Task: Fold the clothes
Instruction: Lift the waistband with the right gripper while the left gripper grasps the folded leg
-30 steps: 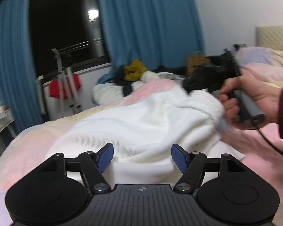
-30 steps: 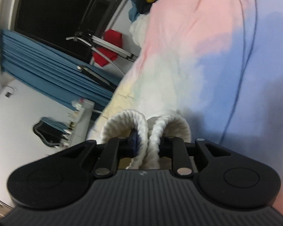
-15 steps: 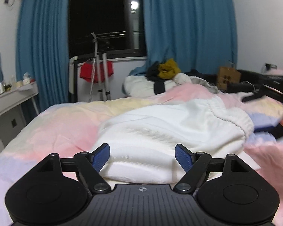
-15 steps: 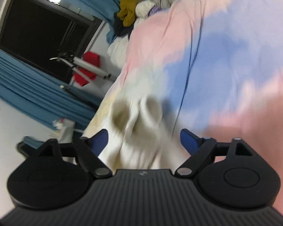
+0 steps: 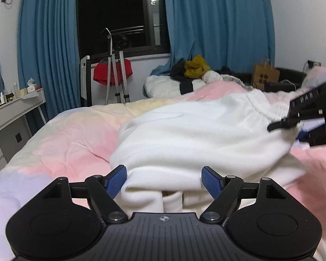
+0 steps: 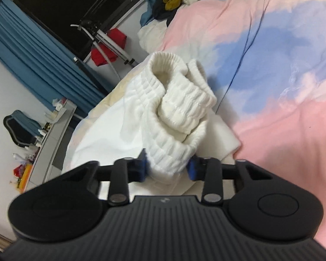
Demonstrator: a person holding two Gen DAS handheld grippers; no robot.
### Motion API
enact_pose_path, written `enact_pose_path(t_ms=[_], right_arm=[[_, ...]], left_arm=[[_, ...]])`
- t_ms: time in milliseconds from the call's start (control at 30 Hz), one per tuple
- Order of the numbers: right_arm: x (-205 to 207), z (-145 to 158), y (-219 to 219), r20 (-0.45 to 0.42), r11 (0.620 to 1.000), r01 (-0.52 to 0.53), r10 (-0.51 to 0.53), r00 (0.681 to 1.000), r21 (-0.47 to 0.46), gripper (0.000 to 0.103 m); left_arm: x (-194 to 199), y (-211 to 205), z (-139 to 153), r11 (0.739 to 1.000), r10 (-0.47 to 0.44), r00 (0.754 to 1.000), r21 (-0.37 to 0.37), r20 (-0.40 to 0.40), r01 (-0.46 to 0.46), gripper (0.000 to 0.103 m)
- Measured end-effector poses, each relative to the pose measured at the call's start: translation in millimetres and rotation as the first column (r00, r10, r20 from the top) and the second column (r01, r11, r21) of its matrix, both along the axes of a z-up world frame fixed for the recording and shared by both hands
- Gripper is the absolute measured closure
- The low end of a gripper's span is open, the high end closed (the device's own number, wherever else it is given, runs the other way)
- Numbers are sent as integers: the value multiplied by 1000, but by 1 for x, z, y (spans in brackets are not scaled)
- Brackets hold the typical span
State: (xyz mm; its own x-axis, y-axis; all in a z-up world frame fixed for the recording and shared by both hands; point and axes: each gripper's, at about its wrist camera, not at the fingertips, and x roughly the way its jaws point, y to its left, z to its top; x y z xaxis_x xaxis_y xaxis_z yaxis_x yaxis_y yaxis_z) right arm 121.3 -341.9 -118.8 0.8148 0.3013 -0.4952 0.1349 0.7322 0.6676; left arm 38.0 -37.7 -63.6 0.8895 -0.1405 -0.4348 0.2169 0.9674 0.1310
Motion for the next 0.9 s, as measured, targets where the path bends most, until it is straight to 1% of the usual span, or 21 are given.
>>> enact_pose_path(t_ms=[100, 167, 267, 367, 433, 533, 600, 633, 667, 733, 767, 867, 900], right_arm=[[-4, 5, -5, 45, 1000, 3, -5, 999, 30, 72], [-4, 6, -7, 81, 998, 3, -9, 997, 68, 73], [-3, 11, -11, 165, 993, -21, 2, 986, 118, 73], [-6, 20, -9, 252, 987, -66, 26, 967, 149, 74], [-7, 26, -6, 295, 983, -97, 47, 954, 155, 74], [-10, 33, -1, 356, 978, -140, 76, 931, 157, 74], [-10, 36, 0, 365, 981, -133, 74, 928, 141, 74], [-10, 38, 0, 369, 983, -129, 72, 926, 132, 74], [-8, 38, 1, 358, 986, -113, 62, 932, 124, 74], [-3, 33, -3, 310, 991, -69, 30, 950, 114, 74], [-4, 33, -3, 290, 996, -49, 24, 957, 80, 74], [-6, 33, -1, 231, 999, 4, 5, 973, -36, 74], [-9, 33, 4, 213, 994, 14, 9, 977, -107, 74]], left_arm=[[0, -3, -3, 999, 9, 1000, 49, -3, -9, 25], [1, -5, -7, 997, 17, 1000, 81, -9, -16, 25], [5, -8, -12, 993, 39, 999, 108, 9, -40, 25], [6, -8, -10, 994, 70, 996, 83, 47, -74, 25], [7, -8, -9, 992, 99, 992, 67, 77, -105, 25], [10, -8, -7, 987, 151, 983, 34, 100, -155, 24], [10, -6, -5, 986, 166, 981, 15, 104, -168, 39], [8, -6, -3, 986, 164, 981, 16, 105, -167, 57], [6, -5, -1, 986, 162, 981, 18, 106, -165, 68], [1, -5, 4, 987, 158, 982, 21, 107, -161, 83], [-1, -5, 6, 988, 149, 983, 22, 103, -152, 87], [-9, -6, 14, 994, 101, 992, 22, 77, -103, 91], [-10, -6, 13, 996, 85, 995, 27, 59, -87, 91]])
